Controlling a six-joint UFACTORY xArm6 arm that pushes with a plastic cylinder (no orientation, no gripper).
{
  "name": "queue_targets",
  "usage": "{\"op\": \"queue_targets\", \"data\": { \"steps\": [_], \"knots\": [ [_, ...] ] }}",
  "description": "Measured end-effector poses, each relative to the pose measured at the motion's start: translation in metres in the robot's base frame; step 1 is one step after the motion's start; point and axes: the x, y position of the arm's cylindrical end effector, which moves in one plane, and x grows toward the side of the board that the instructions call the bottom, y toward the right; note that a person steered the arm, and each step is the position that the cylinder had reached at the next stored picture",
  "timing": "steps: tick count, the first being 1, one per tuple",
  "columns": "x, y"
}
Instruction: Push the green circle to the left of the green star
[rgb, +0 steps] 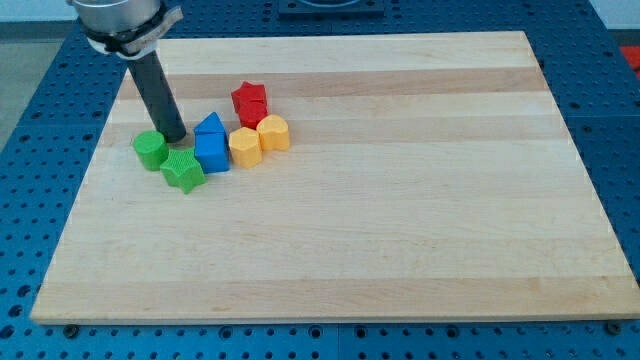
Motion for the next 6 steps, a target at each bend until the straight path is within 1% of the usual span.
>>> {"op": "queue_targets", "data": {
  "steps": [2, 4, 6],
  "knots": [
    [-0.021, 0.006],
    [-0.012, 0.006],
    [0.01, 0.0]
  ]
}}
